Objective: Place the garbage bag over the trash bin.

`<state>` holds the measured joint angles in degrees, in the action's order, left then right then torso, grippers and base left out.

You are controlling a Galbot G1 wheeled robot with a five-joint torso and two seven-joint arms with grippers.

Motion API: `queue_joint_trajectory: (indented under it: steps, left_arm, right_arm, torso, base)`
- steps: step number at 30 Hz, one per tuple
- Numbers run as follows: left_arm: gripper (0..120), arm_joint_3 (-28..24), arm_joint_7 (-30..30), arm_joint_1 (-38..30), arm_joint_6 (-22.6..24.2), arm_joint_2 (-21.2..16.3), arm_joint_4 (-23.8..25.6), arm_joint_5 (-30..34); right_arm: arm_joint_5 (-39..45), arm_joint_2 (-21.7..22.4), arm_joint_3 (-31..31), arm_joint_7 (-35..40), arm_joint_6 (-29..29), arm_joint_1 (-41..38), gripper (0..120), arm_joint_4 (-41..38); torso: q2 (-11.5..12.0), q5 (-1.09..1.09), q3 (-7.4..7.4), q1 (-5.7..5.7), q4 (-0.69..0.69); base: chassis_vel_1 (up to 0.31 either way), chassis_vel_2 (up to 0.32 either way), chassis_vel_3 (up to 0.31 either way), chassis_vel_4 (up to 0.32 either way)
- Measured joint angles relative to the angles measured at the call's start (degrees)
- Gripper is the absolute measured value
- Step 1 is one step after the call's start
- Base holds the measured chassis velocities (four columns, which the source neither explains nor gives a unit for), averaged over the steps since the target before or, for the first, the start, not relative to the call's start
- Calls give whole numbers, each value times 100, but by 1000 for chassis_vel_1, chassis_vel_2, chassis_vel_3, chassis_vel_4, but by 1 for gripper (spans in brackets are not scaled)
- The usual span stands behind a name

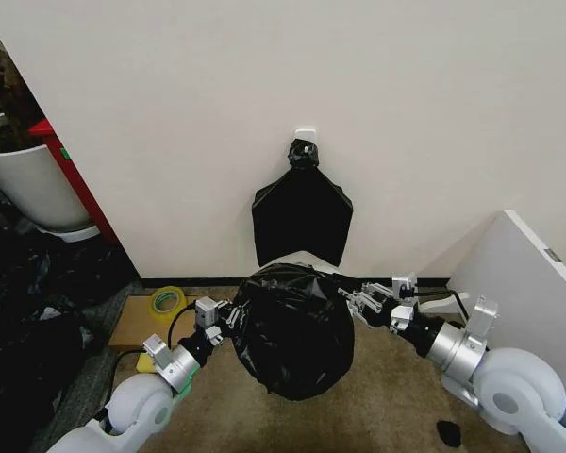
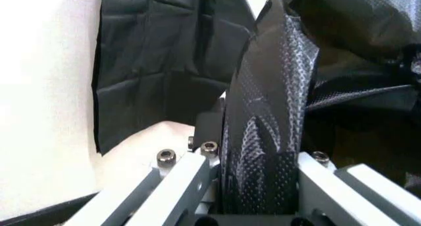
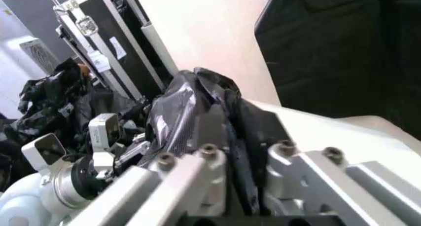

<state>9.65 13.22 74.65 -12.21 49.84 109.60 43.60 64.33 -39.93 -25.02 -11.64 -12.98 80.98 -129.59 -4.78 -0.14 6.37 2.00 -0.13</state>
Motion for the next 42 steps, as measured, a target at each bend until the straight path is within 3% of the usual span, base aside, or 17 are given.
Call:
queue_joint_trajectory:
  steps: [1, 9, 19, 34, 39, 42]
  left_arm:
    - [1, -5, 4, 0, 1, 0, 4, 0]
    - [1, -11, 54, -2, -8, 10, 10, -42]
    - [1, -74, 466, -50, -608, 25, -12, -784]
    - [1, -110, 514, -117, -729, 63, 25, -903]
    - [1, -132, 282, -104, -597, 83, 28, -892]
    - [1, -144, -217, -107, -442, 128, -16, -972]
  right_arm:
    - [20, 1, 1, 3, -5, 0, 0, -6]
    - [156, -11, -7, 92, -8, -21, 0, -40]
    - [373, 5, 120, 405, -10, -375, 0, 527]
    - [-225, -27, 308, 307, 22, -435, 0, 1175]
    - [-317, -81, 244, 320, 59, -377, 0, 1137]
    - [-403, -166, 136, 453, 192, -334, 10, 1083]
  torso:
    - [0, 0, 0, 0, 0]
    - [0, 0, 0, 0, 0]
    - [0, -1, 0, 0, 0]
    - [0, 0, 0, 0, 0]
    - [0, 0, 0, 0, 0]
    - [0, 0, -1, 0, 0]
  base:
    - [0, 0, 0, 0]
    - [0, 0, 0, 0]
    - [0, 0, 0, 0]
    - [0, 0, 0, 0]
    - [0, 0, 0, 0]
    - [0, 0, 0, 0]
